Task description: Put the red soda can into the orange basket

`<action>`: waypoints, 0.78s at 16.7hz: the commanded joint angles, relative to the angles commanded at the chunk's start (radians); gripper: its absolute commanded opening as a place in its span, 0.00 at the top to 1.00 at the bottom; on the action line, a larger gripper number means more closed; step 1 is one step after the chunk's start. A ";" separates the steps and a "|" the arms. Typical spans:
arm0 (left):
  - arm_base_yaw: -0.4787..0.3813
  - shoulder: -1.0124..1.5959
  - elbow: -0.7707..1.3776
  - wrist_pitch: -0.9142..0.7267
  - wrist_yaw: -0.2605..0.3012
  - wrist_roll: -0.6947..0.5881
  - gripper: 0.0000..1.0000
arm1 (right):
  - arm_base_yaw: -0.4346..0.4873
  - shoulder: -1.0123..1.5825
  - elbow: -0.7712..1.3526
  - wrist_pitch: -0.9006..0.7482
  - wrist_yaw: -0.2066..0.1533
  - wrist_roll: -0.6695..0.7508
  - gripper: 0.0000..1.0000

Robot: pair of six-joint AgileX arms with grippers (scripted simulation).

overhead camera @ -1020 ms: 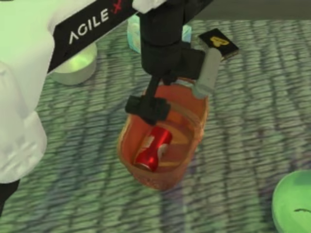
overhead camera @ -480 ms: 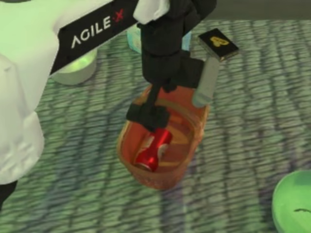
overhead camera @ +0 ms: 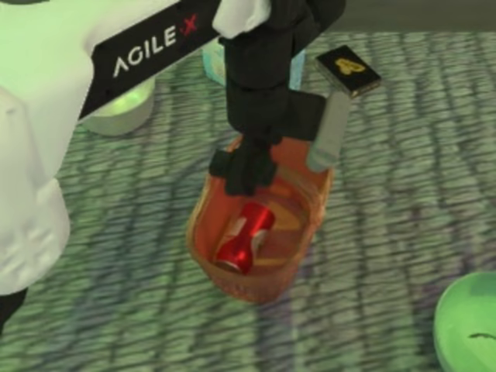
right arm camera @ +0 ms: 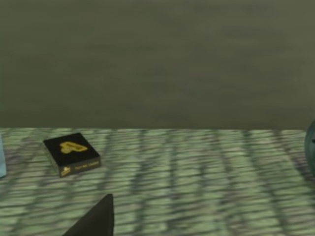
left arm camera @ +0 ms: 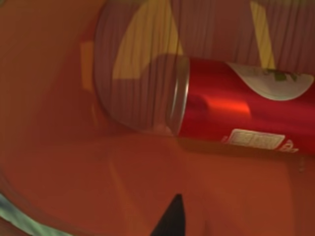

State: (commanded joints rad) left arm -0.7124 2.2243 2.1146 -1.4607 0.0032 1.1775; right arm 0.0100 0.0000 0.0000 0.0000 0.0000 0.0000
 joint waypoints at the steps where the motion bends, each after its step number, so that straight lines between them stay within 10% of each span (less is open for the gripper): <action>1: 0.000 0.000 0.000 0.000 0.000 0.000 0.68 | 0.000 0.000 0.000 0.000 0.000 0.000 0.00; 5: 0.000 0.000 0.000 0.000 0.000 0.000 0.98 | 0.000 0.000 0.000 0.000 0.000 0.000 0.00; 13: 0.000 0.000 0.000 0.000 0.000 0.000 1.00 | 0.000 0.000 0.000 0.000 0.000 0.000 0.00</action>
State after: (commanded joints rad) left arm -0.7124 2.2243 2.1146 -1.4607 0.0032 1.1775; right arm 0.0100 0.0000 0.0000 0.0000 0.0000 0.0000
